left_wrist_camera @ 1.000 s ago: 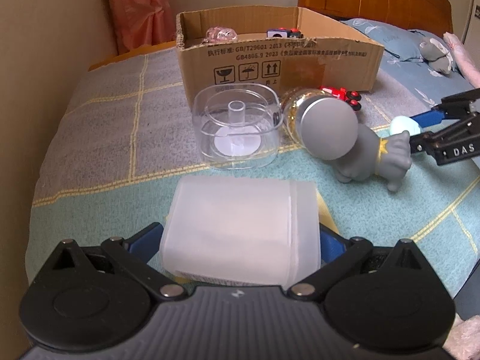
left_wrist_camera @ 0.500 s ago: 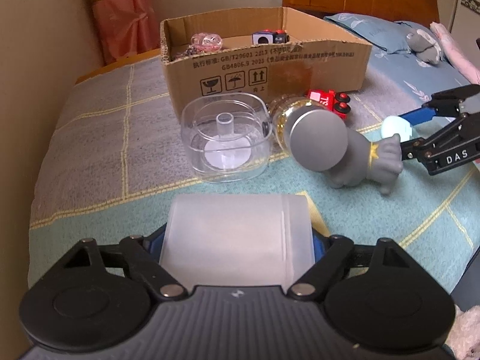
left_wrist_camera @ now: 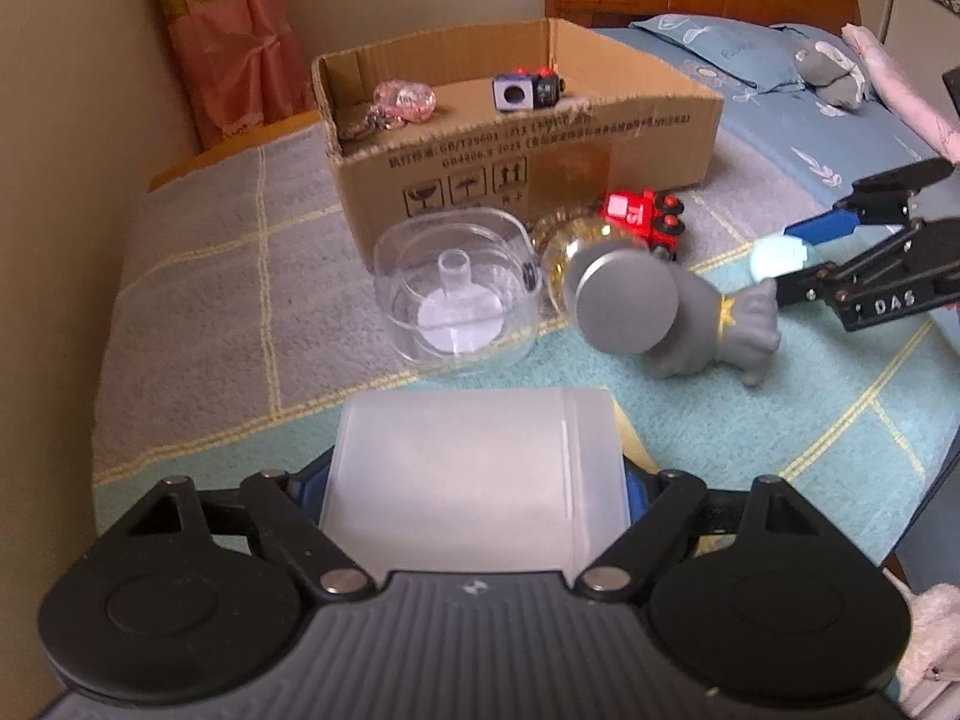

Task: Organize rigid objects
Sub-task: 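Grasp the mint-green oval case with the right gripper while the left holds the white bottle, then carry both items over the box and open both grippers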

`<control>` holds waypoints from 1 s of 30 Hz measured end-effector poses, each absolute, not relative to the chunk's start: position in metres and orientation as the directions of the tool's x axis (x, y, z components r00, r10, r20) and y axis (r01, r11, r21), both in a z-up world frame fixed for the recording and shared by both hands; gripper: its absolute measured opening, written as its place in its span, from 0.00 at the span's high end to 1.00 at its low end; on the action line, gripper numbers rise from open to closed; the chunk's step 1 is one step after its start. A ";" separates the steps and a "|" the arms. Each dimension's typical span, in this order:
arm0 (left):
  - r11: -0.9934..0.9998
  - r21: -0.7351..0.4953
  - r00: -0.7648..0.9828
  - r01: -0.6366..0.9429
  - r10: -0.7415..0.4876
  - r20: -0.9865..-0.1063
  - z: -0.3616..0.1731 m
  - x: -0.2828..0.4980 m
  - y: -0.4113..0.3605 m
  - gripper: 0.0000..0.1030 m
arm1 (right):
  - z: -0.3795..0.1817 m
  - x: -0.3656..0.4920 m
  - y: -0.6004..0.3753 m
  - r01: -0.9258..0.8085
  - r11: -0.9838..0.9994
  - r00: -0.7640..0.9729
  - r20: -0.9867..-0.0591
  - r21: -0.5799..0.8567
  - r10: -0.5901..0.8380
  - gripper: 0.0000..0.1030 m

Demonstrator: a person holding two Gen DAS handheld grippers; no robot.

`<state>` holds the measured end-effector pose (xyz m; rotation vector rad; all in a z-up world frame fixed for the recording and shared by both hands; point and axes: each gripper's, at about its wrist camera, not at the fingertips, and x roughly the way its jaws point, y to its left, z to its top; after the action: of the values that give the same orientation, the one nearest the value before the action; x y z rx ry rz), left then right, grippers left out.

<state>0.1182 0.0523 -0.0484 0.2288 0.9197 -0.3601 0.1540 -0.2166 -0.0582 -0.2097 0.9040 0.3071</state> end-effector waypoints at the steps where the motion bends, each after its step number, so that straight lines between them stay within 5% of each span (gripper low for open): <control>1: 0.917 0.039 0.554 0.398 -0.207 -0.806 -0.044 0.118 0.053 0.19 | -0.057 0.153 -0.216 -0.351 0.935 0.579 -0.797 -0.051 0.173 0.36; 30: 0.885 0.063 0.648 0.461 -0.287 -0.705 0.035 0.221 0.014 0.19 | 0.034 0.188 -0.219 -0.351 0.933 0.701 -0.682 -0.074 0.209 0.36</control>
<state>0.2208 0.0137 0.0353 0.2467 0.7538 -0.4303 0.1879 -0.2191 0.0345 -0.2052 0.7315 0.3143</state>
